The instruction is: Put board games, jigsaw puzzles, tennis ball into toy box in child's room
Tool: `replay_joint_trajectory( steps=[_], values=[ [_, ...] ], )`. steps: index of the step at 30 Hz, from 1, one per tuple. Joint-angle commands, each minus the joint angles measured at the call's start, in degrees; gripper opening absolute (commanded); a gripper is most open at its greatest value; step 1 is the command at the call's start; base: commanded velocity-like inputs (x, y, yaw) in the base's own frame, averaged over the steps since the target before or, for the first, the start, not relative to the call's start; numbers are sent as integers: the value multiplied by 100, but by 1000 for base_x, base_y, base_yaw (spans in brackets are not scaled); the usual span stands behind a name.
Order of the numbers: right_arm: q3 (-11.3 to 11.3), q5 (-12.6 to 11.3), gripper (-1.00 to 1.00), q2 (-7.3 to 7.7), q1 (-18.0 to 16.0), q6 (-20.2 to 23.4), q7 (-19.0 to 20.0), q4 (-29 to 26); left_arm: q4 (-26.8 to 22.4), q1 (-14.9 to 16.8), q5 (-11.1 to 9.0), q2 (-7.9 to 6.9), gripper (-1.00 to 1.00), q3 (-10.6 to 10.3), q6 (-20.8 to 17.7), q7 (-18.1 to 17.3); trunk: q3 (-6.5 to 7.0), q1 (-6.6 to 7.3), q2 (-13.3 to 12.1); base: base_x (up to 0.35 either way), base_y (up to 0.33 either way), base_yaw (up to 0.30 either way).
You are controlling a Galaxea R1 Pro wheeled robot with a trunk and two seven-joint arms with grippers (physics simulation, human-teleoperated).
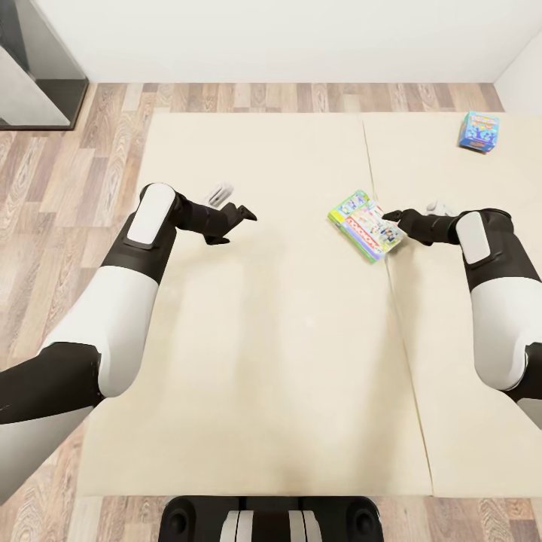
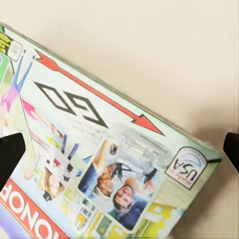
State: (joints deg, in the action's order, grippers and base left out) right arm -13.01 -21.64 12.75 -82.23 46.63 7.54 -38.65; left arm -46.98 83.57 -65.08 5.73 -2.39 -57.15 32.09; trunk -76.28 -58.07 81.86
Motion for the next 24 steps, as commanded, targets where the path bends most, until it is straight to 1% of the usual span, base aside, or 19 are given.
replay_joint_trajectory(
  steps=[1,9,24],
  values=[
    [-23,45,100,-3,-3,30,45,-4,-4,2,-59,-1,100,-7,-1,59,-2,0,2,0,185,0],
    [-25,44,100,5,-3,30,45,-2,-4,2,-53,-1,100,-7,0,64,-2,0,2,0,97,0],
    [-31,37,100,35,-3,30,45,-7,-4,-12,-49,-1,100,-7,0,76,-2,0,2,0,19,0]
  ],
)
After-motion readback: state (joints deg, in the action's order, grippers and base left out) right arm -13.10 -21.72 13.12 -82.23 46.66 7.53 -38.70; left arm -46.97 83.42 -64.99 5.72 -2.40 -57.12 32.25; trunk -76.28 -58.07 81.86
